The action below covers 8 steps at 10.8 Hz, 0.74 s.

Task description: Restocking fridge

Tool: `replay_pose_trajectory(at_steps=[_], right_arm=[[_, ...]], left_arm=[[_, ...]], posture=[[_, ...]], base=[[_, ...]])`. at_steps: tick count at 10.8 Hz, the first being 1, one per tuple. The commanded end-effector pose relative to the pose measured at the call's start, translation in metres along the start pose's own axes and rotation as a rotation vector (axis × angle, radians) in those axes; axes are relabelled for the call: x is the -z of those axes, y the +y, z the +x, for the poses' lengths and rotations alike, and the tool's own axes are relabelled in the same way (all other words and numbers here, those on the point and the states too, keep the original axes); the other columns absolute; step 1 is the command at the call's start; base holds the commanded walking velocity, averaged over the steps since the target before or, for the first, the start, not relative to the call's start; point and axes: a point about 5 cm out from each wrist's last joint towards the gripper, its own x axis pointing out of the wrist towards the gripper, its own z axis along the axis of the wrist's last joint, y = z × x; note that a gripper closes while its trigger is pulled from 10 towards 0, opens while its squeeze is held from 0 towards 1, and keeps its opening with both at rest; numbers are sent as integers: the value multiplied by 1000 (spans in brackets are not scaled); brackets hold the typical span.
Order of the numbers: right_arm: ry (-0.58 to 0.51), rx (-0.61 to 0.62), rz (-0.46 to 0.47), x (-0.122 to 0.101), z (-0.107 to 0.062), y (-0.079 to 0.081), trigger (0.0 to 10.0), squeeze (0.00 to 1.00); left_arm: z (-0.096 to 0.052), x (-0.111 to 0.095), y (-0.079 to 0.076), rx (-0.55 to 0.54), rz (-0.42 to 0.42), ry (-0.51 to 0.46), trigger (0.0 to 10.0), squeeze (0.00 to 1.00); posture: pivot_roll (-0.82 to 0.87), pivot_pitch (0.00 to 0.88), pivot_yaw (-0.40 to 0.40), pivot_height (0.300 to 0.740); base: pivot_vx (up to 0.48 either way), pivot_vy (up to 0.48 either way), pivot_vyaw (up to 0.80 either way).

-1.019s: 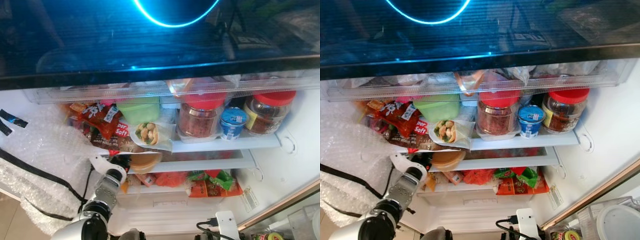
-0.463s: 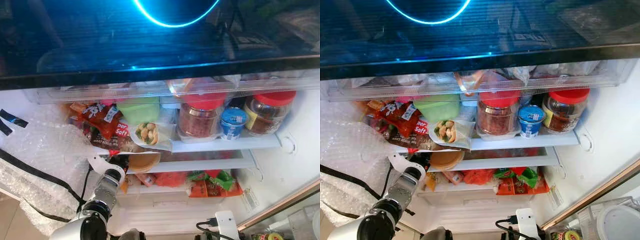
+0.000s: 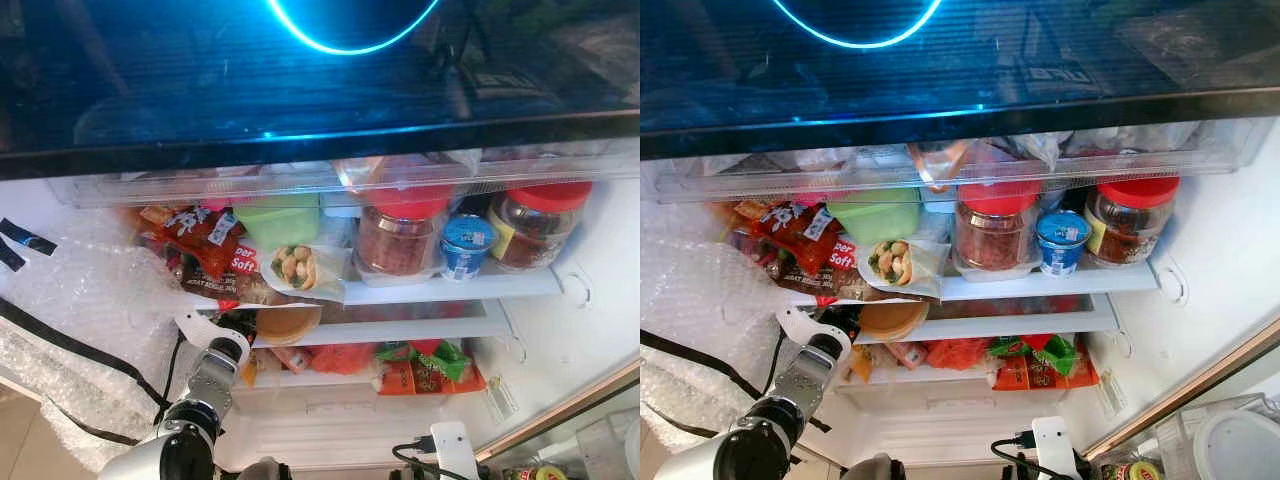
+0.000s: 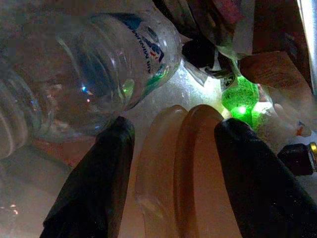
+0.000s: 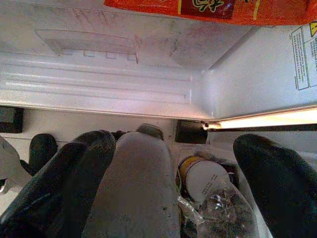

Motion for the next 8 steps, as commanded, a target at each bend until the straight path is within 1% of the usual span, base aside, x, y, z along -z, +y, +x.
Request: replay_pose_trajectory(at_steps=[1,4,5,8], right_arm=[[89,-6,10,23,-5,2,10000,0],[87,-7,6,22,-4,2,10000,0],[86,-7,7,22,-4,2,10000,0],[85,-6,7,21,-4,1,10000,0]], left_arm=[[-3,2,3,11,10,16,10000,0],[-11,13,6,73,20,55,10000,0],[-13,15,7,74,28,63,10000,0],[-19,14,12,85,37,63,10000,0]], posture=[[-8,57,62,670],[-3,56,61,670],[-3,56,63,670],[-3,53,64,670]], base=[[0,0,0],[0,0,0],[0,0,0],[0,0,0]])
